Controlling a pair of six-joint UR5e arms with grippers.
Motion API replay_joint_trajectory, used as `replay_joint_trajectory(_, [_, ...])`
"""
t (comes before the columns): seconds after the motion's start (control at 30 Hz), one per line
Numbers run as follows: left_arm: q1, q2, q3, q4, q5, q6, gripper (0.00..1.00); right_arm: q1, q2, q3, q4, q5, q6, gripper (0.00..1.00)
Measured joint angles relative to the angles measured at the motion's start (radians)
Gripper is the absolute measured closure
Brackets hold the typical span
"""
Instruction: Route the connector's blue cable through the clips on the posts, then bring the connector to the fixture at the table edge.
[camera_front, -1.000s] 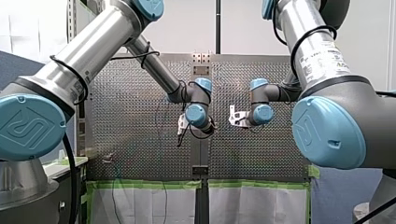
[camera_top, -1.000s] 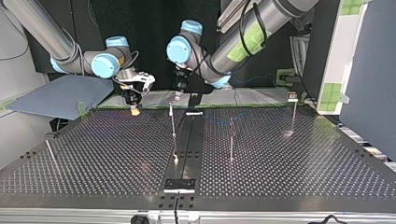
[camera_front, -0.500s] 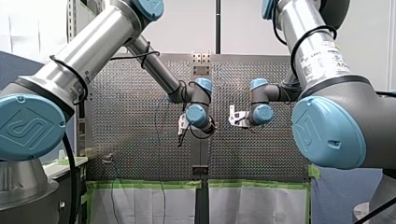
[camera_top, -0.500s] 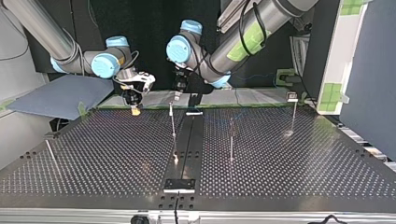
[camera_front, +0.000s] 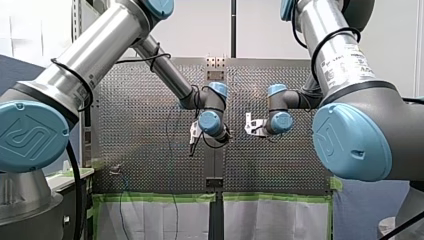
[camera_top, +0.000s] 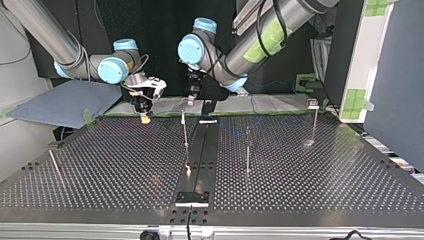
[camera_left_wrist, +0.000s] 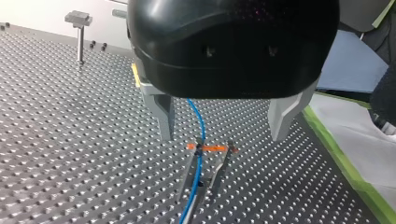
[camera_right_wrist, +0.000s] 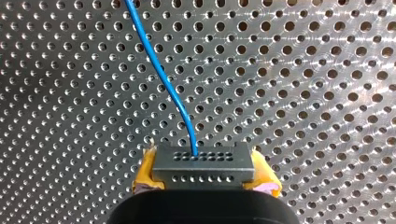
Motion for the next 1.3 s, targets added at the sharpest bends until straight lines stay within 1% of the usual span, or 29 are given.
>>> replay_joint_trajectory(0.27, [-0.015, 0.056, -0.056, 0.050, 0.003, -0.048, 0.02, 0.000, 0.000, 0.000, 0.003, 0.001, 0.000, 1.00])
replay_joint_trajectory(0.47, [-0.036, 0.099, -0.099, 0.088, 0.007, -0.091, 0.02, 0.000, 0.000, 0.000, 0.003, 0.001, 0.001, 1.00])
replay_joint_trajectory(0.57, [-0.046, 0.120, -0.120, 0.093, 0.000, -0.112, 0.02, 0.000, 0.000, 0.000, 0.003, 0.001, 0.000, 1.00])
replay_joint_trajectory(0.7, [-0.058, 0.152, -0.152, 0.090, -0.021, -0.140, 0.02, 0.001, 0.000, 0.000, 0.005, 0.001, 0.001, 1.00])
replay_joint_trajectory(0.97, [-0.080, 0.211, -0.212, 0.095, -0.049, -0.148, 0.02, 0.006, 0.000, 0.000, 0.006, 0.001, 0.000, 1.00])
replay_joint_trajectory(1.17, [-0.083, 0.255, -0.255, 0.127, -0.061, -0.152, 0.02, 0.007, 0.000, 0.000, 0.005, 0.001, 0.001, 1.00])
replay_joint_trajectory(1.3, [-0.077, 0.283, -0.283, 0.154, -0.082, -0.173, 0.02, 0.008, 0.000, 0.000, 0.004, 0.001, 0.001, 1.00])
